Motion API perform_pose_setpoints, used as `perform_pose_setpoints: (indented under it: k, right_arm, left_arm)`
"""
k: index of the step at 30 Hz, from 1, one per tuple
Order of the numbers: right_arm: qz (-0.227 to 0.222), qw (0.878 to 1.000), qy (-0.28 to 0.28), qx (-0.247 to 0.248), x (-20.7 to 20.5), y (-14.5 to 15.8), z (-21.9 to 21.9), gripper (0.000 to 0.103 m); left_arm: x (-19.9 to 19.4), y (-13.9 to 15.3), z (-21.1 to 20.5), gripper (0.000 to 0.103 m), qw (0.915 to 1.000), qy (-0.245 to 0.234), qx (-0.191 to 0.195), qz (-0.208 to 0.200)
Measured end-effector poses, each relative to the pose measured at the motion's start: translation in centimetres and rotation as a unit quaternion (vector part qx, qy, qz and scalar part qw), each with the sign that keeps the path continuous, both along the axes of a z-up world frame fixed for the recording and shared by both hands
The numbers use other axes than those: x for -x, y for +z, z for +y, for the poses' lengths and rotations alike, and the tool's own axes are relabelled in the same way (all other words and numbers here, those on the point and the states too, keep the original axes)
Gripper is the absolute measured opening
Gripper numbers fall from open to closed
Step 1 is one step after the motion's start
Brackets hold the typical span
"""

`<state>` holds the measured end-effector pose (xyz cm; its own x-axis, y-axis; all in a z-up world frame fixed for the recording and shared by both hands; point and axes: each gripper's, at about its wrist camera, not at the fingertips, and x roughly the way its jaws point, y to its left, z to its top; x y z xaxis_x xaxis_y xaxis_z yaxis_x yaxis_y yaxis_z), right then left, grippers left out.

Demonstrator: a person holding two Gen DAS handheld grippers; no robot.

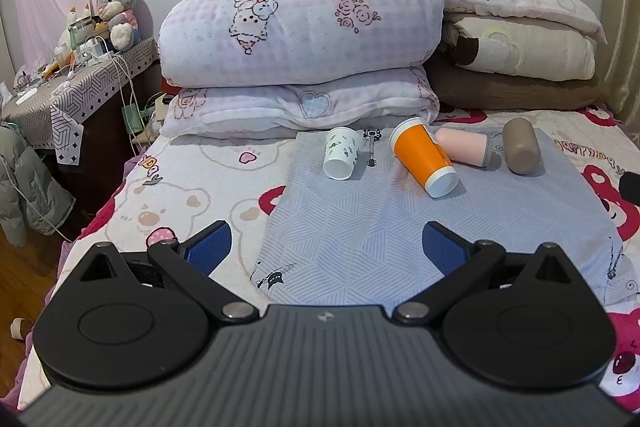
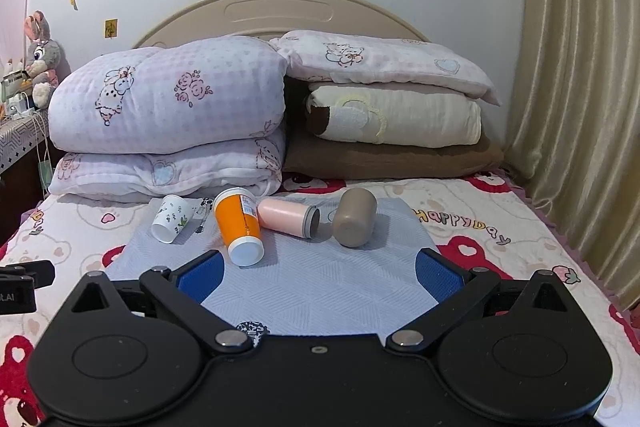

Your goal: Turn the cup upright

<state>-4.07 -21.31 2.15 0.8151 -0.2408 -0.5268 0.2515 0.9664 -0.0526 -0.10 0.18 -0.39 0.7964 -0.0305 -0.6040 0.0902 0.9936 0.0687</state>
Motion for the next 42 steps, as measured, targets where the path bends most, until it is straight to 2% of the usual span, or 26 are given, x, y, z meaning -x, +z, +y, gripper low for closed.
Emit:
perform_pose_setpoints:
  k: [12, 22, 42]
  right_arm:
    - [0.001, 1.000, 0.004, -0.006, -0.16, -0.28, -0.07, 0.103]
    - [0.007, 1.000, 0.009, -0.005, -0.30, -0.41, -0.10, 0.103]
    - [0.012, 1.000, 0.015, -0.005, -0.28, -0.45, 0.08, 0.103]
  left_arm:
    - [0.06, -0.39, 0.04, 0.103, 1.0000, -0.003, -0.003, 0.004]
    - [0.15, -0.85, -0.60, 0.103, 0.9993, -0.006, -0.038, -0.002]
    - [-0.53, -0.92, 0.04, 0.103, 0.9996, 0.001, -0.021, 0.018]
